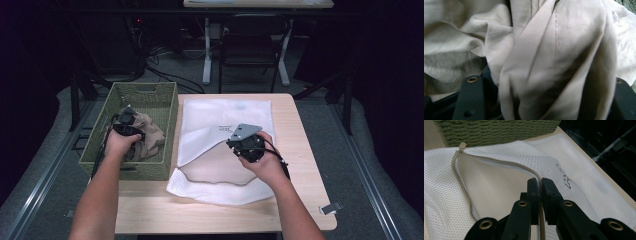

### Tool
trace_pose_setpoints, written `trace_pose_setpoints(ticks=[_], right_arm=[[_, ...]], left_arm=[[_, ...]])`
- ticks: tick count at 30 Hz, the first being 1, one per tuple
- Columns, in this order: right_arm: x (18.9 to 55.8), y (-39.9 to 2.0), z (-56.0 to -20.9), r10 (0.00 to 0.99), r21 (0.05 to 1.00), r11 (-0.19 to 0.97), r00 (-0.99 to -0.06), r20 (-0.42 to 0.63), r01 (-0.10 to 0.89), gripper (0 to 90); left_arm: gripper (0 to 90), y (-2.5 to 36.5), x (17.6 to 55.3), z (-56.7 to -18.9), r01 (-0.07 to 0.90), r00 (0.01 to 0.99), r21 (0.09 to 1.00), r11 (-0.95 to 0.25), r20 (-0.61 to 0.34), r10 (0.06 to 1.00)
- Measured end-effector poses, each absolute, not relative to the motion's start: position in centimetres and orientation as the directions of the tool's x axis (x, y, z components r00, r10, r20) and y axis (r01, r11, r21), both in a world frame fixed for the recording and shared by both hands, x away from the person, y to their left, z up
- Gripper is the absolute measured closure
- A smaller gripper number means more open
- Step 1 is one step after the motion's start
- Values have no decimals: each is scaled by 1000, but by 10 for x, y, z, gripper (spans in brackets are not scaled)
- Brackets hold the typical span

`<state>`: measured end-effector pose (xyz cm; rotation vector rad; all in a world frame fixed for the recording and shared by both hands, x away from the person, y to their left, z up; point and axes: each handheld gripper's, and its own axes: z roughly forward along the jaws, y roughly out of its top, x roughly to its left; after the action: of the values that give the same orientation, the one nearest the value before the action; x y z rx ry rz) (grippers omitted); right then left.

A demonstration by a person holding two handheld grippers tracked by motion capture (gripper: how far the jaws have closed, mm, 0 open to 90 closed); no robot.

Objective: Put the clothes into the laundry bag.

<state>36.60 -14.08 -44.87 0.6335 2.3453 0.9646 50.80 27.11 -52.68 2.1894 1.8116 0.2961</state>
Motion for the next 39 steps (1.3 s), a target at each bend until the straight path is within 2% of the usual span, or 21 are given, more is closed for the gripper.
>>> trace_pose_setpoints(ticks=[9, 39], right_arm=[[366, -141, -448, 593, 739, 636, -753, -286, 220, 849], [366, -142, -448, 596, 741, 634, -750, -287, 220, 849]], left_arm=[[424, 273, 506, -523, 919, 187, 359, -165, -27, 982], [426, 275, 501, -469, 890, 214, 409, -201, 14, 977]])
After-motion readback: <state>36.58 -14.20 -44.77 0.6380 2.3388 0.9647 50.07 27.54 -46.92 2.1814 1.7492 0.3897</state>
